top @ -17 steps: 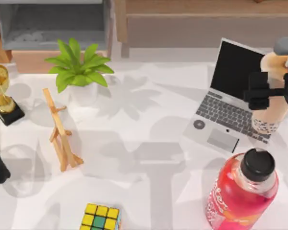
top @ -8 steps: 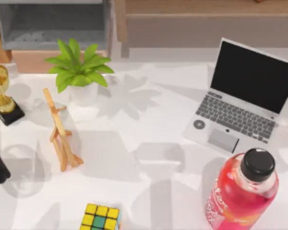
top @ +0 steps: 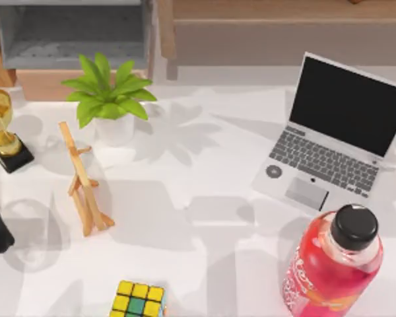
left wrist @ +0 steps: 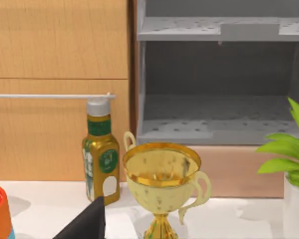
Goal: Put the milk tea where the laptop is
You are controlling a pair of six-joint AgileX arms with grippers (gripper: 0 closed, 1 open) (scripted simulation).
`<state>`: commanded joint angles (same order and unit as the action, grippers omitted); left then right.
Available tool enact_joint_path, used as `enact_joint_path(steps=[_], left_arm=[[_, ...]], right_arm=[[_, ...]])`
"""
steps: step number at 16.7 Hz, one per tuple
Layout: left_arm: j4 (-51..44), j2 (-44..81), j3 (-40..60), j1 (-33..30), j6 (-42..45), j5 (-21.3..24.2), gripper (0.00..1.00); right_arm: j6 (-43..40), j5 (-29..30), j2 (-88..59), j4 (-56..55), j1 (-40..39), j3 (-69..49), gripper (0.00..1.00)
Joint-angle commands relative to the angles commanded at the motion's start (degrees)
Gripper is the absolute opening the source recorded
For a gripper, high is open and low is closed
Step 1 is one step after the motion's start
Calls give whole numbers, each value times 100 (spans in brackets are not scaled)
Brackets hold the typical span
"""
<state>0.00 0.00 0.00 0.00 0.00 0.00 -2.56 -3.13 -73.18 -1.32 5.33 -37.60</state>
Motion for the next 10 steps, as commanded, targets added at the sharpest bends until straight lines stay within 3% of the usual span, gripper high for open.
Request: enact_joint_path(steps=[10], left_arm=[[0, 0, 0, 0, 0, 0, 100]], right_arm=[[5, 7, -16, -411, 4, 114, 0]])
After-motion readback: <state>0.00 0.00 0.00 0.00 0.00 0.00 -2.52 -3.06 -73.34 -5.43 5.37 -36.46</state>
